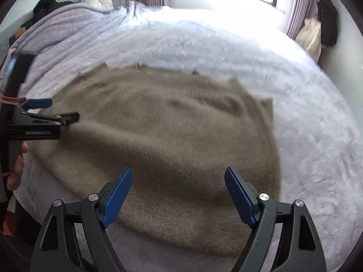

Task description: Fold small clothes

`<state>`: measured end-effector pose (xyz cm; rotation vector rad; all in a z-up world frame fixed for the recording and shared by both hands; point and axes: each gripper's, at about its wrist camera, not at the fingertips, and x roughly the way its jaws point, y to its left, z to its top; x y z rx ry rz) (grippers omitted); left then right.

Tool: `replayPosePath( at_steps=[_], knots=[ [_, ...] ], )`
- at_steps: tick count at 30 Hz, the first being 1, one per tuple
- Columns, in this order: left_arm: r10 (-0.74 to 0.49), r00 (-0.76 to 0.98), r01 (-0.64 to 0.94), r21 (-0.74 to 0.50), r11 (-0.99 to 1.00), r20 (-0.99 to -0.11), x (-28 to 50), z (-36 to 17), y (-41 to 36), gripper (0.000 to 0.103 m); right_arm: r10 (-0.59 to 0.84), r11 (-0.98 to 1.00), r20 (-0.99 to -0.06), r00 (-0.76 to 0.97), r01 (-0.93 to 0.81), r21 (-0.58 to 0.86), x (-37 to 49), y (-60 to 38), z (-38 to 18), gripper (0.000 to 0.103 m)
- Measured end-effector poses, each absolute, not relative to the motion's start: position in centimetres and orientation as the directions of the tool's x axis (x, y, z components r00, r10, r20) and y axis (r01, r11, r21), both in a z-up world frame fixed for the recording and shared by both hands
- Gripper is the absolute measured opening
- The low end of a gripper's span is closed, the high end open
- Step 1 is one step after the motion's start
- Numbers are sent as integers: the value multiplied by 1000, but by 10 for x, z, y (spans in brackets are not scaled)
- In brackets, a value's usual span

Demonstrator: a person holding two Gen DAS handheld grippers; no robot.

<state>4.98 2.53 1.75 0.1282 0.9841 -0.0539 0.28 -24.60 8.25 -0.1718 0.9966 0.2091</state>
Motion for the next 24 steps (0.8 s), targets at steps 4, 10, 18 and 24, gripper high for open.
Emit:
replayPosePath(
  at_steps=[4,10,18,24],
  knots=[
    [-40,566,107,25,994,-823,36,33,41,102,99,971,-865,492,-237,-23,-2,-253,64,86],
    [-7,560,14,1,1000,-829,41,30,85,102,126,974,-848,514,-228,7,-13,-259,76,86],
    [-278,429,55,-283,958,-859,74,-18,89,102,146,971,-845,514,-239,23,-11,-254,74,86],
    [-291,440,119,-266,957,-850,77,-2,70,33,161,967,-837,523,-251,29,-9,-250,80,86]
  ],
)
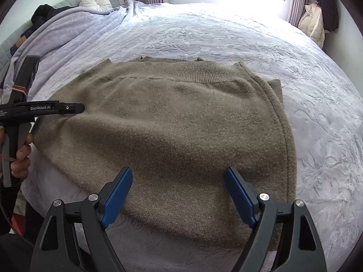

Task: Fold small clothes
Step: 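Grasp the side edge with the left gripper and fold it across the sweater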

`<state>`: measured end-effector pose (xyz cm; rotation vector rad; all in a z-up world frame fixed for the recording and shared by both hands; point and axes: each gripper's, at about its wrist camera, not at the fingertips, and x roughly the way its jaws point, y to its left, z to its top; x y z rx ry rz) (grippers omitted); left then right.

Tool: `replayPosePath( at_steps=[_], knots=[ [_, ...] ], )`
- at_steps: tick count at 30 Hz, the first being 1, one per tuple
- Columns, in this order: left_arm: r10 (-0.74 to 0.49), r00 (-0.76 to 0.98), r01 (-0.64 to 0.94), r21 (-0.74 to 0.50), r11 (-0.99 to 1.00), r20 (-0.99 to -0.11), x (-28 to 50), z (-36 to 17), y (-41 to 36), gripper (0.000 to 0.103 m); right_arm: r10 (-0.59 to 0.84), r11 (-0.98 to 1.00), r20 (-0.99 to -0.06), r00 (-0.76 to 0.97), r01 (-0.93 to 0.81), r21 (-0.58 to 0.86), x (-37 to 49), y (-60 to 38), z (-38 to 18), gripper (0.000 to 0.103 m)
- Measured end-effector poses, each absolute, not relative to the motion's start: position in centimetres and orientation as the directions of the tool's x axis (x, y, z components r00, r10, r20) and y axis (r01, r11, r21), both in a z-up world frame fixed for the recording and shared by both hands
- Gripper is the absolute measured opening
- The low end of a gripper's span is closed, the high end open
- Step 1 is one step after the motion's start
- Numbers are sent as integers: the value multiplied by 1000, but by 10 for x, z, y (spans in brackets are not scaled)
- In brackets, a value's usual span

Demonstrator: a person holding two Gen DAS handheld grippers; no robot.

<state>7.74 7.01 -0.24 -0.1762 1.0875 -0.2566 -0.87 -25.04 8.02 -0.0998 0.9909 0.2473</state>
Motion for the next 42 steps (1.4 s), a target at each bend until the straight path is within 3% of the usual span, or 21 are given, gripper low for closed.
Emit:
replayPosePath(
  at_steps=[3,14,21,30,36,42],
  knots=[
    [-276,443,109,-254,961,-853,75,5,68,25,173,966,-819,547,-255,33,-4,-250,89,86],
    [-162,486,125,-115,985,-859,66,47,36,22,144,952,-836,529,-304,-29,35,-227,73,87],
    [-133,505,249,-3,968,-853,63,83,-32,22,135,979,-784,606,-203,12,17,-284,111,87],
    [-147,457,340,19,940,-877,79,105,-124,21,112,990,-767,632,-137,31,-1,-339,118,87],
    [-143,408,413,43,910,-902,80,85,-207,21,110,994,-763,637,-78,78,-15,-371,112,87],
    [-92,368,482,105,870,-925,69,47,-248,24,174,984,-755,633,-147,103,-25,-372,105,87]
  ],
)
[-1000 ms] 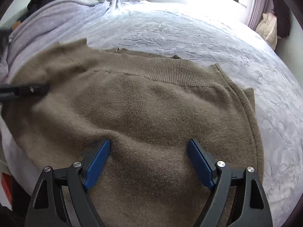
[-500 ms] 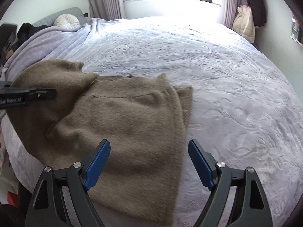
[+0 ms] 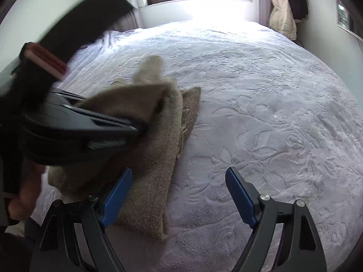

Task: Fold small clothes
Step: 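Grasp the side edge with the left gripper and fold it across the sweater, then grasp the opposite side edge with the right gripper and fold it inward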

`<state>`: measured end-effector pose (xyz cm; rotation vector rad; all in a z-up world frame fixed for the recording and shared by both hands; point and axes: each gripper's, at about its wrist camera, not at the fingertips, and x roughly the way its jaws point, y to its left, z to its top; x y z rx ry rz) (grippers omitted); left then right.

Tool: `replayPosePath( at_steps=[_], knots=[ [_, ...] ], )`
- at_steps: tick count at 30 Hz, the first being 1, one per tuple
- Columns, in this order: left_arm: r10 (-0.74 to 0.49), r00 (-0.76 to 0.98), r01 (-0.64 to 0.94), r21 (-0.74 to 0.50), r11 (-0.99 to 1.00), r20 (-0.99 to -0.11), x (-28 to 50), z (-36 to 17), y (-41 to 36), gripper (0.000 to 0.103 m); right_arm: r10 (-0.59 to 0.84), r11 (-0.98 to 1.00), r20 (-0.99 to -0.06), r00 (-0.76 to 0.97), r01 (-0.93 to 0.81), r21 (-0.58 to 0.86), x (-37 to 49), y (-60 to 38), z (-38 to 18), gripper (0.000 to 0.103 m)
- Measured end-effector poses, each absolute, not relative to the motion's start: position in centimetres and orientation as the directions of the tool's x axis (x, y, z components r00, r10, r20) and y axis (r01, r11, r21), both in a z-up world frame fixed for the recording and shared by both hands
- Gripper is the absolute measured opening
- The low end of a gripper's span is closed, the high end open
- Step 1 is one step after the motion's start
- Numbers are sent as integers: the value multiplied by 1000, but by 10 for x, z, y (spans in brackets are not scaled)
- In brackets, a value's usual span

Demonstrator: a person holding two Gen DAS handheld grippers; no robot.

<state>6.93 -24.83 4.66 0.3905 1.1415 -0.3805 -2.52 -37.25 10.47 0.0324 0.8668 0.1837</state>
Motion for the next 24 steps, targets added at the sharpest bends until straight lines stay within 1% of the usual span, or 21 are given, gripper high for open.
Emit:
replayPosePath(
  at_steps=[2,3,4,5,6,9,12,16,19,21,24],
  knots=[
    [-130,354,487,64,871,-926,67,57,-239,33,203,977,-751,628,-181,112,-29,-370,102,87],
    [-171,339,494,21,869,-925,66,66,-232,47,215,974,-749,626,-194,117,-32,-370,100,87],
    [-201,335,497,-9,867,-920,64,72,-227,65,232,970,-746,624,-209,126,-32,-369,99,87],
    [-224,352,494,-23,869,-909,60,83,-219,72,252,964,-743,620,-225,139,-33,-368,98,87],
    [-236,374,492,-24,870,-897,56,91,-216,75,269,960,-738,618,-238,151,-33,-367,98,87],
    [-322,375,525,-87,846,-869,44,116,-200,75,328,943,-711,622,-260,207,-33,-371,102,87],
    [-310,448,497,-54,866,-839,40,130,-179,75,475,880,-665,576,-294,374,-29,-380,101,87],
    [-254,462,409,-50,911,-850,54,113,-138,75,615,781,-579,535,-315,539,-28,-388,104,87],
    [-240,443,344,-83,935,-864,59,94,-109,75,659,736,-538,525,-303,605,-26,-389,107,87],
    [-232,434,321,-91,943,-871,57,81,-101,75,667,724,-520,534,-297,623,-27,-389,113,88],
    [-227,405,324,-93,941,-886,53,62,-104,75,613,768,-551,566,-263,585,-22,-384,127,89]
  ],
)
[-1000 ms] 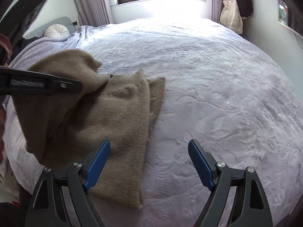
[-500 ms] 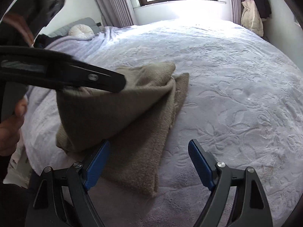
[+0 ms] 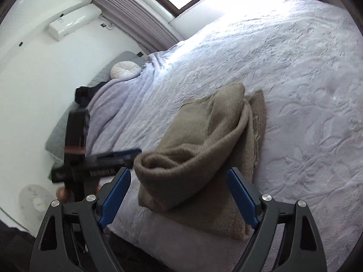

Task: Fold small clothes
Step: 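Grasp the opposite side edge with the right gripper and fold it inward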

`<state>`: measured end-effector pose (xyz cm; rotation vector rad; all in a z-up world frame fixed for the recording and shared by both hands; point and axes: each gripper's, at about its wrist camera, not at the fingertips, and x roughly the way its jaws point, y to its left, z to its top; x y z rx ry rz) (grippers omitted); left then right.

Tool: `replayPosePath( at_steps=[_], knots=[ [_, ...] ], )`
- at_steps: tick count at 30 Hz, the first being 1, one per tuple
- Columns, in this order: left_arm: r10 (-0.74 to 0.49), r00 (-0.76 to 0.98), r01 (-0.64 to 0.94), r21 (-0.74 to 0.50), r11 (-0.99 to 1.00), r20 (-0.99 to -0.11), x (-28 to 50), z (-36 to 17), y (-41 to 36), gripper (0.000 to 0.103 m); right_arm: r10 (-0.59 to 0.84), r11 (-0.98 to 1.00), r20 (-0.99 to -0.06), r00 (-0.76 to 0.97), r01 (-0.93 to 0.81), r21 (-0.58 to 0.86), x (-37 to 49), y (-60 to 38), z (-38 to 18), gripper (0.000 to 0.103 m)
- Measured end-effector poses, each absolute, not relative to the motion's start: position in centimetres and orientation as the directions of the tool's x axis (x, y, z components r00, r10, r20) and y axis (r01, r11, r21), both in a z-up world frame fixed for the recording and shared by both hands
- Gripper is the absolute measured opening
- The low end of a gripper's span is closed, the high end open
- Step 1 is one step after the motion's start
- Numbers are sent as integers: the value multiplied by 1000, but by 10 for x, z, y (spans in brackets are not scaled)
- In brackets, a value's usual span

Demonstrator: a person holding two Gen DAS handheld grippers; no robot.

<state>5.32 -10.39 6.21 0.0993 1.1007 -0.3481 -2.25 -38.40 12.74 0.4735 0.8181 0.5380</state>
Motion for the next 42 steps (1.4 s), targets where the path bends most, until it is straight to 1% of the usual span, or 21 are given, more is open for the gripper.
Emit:
replayPosePath(
  at_steps=[3,5,7,8,10,11,14,15,16,17,18,19,22,25,29,33,35,36,37,41,42],
  knots=[
    [-247,392,357,-101,929,-886,47,53,-114,75,497,861,-588,639,-276,427,-26,-364,154,89],
    [-230,397,382,-68,922,-888,42,48,-122,75,510,860,-589,626,-366,356,-29,-344,168,89],
    [-218,411,400,-39,915,-885,37,45,-124,75,500,858,-655,567,-423,290,-23,-322,164,85],
    [-226,411,403,-46,914,-883,36,46,-121,75,477,867,-693,541,-420,269,-18,-314,157,81],
    [-250,404,403,-74,912,-880,35,47,-111,75,460,870,-761,457,-403,284,-2,-308,138,44],
    [-254,404,398,-81,914,-879,34,47,-105,75,487,859,-775,402,-380,343,6,-311,128,43],
    [-270,402,396,-99,913,-875,32,46,-91,75,586,808,-743,323,-305,504,19,-325,111,43],
    [-276,398,400,-106,911,-875,32,45,-90,75,604,796,-733,313,-282,535,23,-329,108,48],
    [-280,396,403,-109,909,-874,32,45,-91,75,637,771,-711,298,-235,592,29,-334,103,60],
    [-282,394,407,-109,907,-875,33,44,-92,75,658,752,-696,287,-196,630,34,-338,98,60],
    [-283,390,410,-110,906,-876,34,43,-93,75,668,740,-685,291,-170,650,38,-341,93,44],
    [-284,387,410,-112,905,-877,34,43,-94,75,665,742,-683,303,-166,650,39,-344,90,8],
    [-327,375,414,-159,896,-867,31,48,-89,75,643,760,-693,326,-157,631,27,-357,90,9],
    [-350,383,427,-172,888,-855,28,54,-89,75,547,833,-742,387,-166,528,-1,-366,95,8],
    [-336,307,434,-183,882,-891,37,33,-103,75,488,872,-800,349,-165,460,-8,-370,77,11],
    [-348,357,431,-178,885,-867,35,50,-101,75,526,849,-768,365,-172,500,-10,-375,91,16],
    [-357,382,427,-180,886,-852,38,59,-99,75,539,839,-732,417,-190,509,-8,-382,105,39],
    [-350,387,424,-173,889,-853,42,61,-101,75,534,841,-728,430,-180,511,-3,-385,107,69],
    [-340,388,422,-162,892,-857,44,60,-103,75,523,845,-732,437,-152,513,6,-387,107,84],
    [-318,369,426,-145,893,-874,50,47,-115,75,565,802,-707,425,-81,592,42,-391,94,83],
    [-318,359,426,-149,892,-878,50,44,-117,75,595,773,-686,419,-66,631,49,-394,89,75]
  ],
)
